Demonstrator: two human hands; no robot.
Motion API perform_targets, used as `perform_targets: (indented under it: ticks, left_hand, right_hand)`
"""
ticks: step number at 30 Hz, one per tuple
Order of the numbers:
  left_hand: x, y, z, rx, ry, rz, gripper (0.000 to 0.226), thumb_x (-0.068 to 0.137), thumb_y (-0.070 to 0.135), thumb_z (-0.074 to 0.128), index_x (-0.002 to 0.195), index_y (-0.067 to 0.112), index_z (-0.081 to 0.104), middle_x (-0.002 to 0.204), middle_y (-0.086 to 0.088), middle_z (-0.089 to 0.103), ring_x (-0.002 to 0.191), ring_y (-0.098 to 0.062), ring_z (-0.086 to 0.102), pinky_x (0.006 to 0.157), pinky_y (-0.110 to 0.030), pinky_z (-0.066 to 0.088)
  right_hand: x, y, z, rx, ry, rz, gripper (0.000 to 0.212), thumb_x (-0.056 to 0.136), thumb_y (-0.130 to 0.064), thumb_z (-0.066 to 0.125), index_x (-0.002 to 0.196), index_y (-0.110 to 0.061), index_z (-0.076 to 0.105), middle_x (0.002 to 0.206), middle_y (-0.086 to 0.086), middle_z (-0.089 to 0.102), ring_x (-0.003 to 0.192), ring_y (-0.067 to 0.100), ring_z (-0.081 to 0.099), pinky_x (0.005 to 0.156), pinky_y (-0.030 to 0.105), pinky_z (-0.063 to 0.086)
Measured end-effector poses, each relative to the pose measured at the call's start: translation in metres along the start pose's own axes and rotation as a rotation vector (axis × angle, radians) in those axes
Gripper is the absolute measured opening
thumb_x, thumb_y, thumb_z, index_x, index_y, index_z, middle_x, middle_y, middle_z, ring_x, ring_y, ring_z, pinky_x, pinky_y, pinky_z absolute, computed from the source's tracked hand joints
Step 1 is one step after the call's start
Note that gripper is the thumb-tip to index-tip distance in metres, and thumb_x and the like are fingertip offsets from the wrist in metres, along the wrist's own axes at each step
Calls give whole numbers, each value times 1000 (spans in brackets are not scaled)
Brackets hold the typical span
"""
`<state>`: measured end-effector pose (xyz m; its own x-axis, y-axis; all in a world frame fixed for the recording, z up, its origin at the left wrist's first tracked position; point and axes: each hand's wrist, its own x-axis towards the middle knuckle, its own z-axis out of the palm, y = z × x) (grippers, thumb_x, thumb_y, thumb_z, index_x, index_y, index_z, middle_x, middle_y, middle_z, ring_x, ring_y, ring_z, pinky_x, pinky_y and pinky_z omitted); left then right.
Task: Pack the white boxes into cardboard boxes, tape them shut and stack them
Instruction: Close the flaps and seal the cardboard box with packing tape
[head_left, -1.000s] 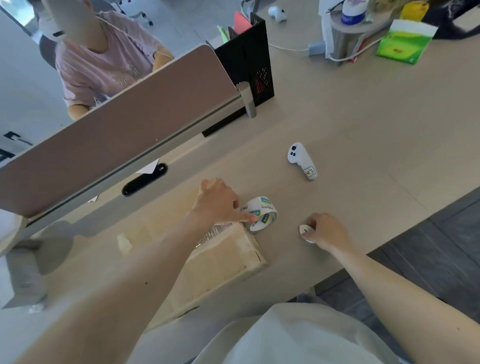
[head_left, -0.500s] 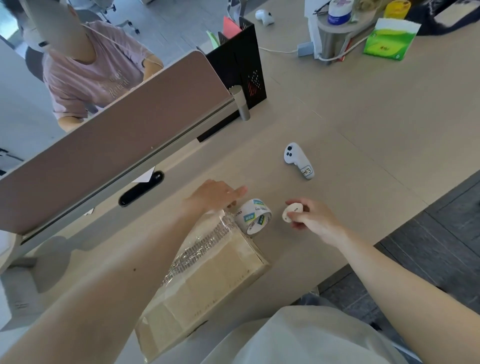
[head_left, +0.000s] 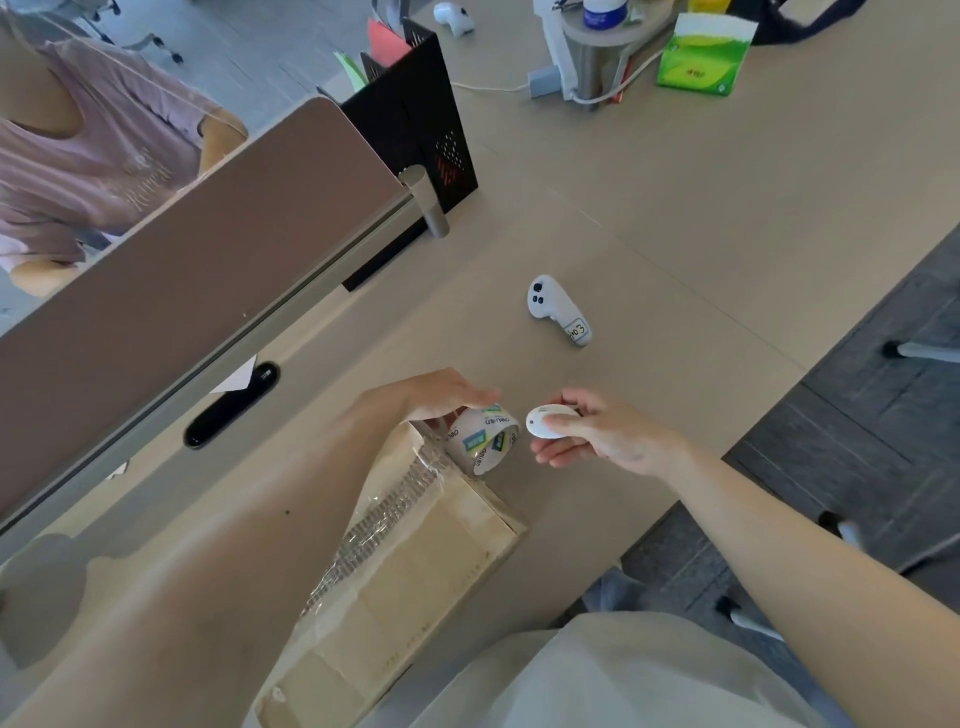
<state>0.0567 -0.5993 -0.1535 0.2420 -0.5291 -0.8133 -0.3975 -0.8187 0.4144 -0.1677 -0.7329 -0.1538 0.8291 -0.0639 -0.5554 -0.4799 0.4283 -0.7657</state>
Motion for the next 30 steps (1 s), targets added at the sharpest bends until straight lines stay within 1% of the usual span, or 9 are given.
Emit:
perform_targets:
  ticks: [3,5,9,13,16,19,22,25,30]
  left_hand:
    - [6,-2,0,-34,-19,20,92,55,92,60,89,7,70,83,-8,64,76,-23,54,72,-36,44]
    - [7,-4,0,-33,-48,30,93,48,96,61,87,12,65,85,-7,60,77,-23,51,77,-37,41]
    - [4,-2,0,-24,-76,61,88,56,83,66,90,2,69,81,-10,57,72,-23,50,76,-34,40]
    - [7,-3,-1,-2,-71,85,56,81,55,68,88,-1,67,80,-10,54,71,-22,49,63,-27,42]
    - [4,-2,0,14,-50,79,46,92,42,67,89,-4,67,80,-12,58,67,-21,53,57,-21,44]
    - [1,1,0,11,-42,88,62,87,50,67,100,-10,67,81,-11,61,71,-22,54,67,-31,45]
    - [0,0,0,28,-41,105,75,72,60,64,99,-10,66,79,-11,61,70,-21,53,70,-36,42]
    - [0,-1,0,20,-40,107,58,85,51,66,100,-6,70,84,-18,68,72,-23,57,73,-36,45]
    - [1,1,-1,42,-27,106,46,94,42,63,98,-2,72,88,-19,71,73,-22,60,73,-33,47]
  right_hand:
    - [2,3,1,-79,121,-48,14,91,-8,67,104,-3,68,82,14,71,67,20,67,62,25,54]
    - [4,5,2,-96,203,-71,11,84,-5,74,94,-5,72,76,9,69,58,15,58,55,22,46]
    - [8,11,2,-72,263,-76,23,68,-12,79,88,-3,73,63,3,61,52,13,47,52,21,39]
    - [11,13,4,-57,229,-80,12,86,-7,70,97,-3,73,68,3,55,55,10,41,55,17,35]
    - [13,13,7,95,180,-98,12,95,-7,60,102,-8,70,85,5,67,66,9,57,63,19,46]
    - [14,12,9,242,135,-101,11,96,-6,57,102,-7,67,100,14,73,84,22,71,71,27,56]
    - [15,13,10,210,151,-113,9,93,-4,61,100,-5,68,102,19,72,71,21,68,65,26,56]
    - [17,14,10,46,189,-129,8,88,-11,71,95,-7,73,94,26,67,61,14,55,63,25,45]
    - [15,15,10,-44,227,-156,6,90,-15,69,85,-13,71,79,6,57,60,11,47,65,23,42]
